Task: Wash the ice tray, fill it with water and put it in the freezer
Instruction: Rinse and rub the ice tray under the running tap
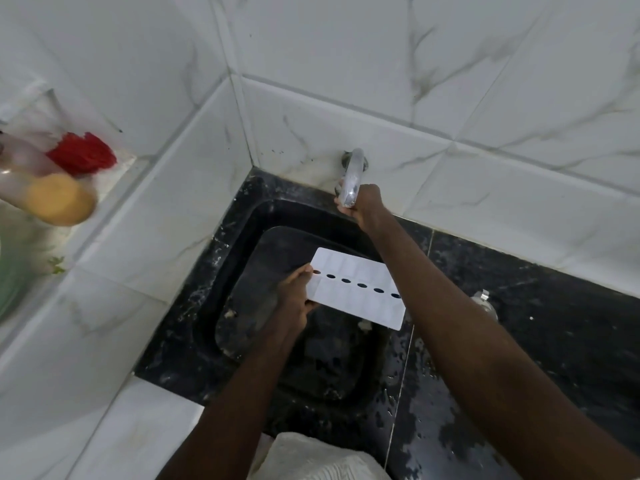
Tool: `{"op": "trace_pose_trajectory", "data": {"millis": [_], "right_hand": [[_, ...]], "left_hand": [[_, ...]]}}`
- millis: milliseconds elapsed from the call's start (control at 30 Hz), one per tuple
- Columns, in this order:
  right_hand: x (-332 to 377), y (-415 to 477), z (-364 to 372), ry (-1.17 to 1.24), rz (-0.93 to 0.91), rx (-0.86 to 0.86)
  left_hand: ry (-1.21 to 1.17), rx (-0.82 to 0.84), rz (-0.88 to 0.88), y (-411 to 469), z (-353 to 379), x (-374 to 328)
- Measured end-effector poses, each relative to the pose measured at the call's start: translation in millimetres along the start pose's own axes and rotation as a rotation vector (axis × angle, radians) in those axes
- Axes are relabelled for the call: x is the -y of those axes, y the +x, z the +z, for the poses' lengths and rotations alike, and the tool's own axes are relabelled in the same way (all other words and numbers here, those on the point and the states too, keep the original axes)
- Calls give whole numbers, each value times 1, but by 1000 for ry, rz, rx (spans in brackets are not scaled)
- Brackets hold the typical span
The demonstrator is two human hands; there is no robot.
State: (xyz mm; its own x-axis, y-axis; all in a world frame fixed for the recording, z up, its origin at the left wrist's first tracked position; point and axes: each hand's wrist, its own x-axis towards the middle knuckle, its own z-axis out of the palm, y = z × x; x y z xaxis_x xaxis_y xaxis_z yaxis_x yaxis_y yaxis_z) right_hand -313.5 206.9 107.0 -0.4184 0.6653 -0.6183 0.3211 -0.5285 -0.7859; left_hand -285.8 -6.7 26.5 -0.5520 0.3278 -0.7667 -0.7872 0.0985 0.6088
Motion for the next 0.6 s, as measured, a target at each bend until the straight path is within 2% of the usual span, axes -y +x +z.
{"op": "trace_pose_trajectory", "data": {"millis": [167, 600], "right_hand": [[0, -3, -5, -50, 38, 35], [4, 5, -6, -128, -34, -5]], "left_hand": [[0, 19, -11, -5, 9, 0], [21, 16, -12, -11, 24, -8]]}}
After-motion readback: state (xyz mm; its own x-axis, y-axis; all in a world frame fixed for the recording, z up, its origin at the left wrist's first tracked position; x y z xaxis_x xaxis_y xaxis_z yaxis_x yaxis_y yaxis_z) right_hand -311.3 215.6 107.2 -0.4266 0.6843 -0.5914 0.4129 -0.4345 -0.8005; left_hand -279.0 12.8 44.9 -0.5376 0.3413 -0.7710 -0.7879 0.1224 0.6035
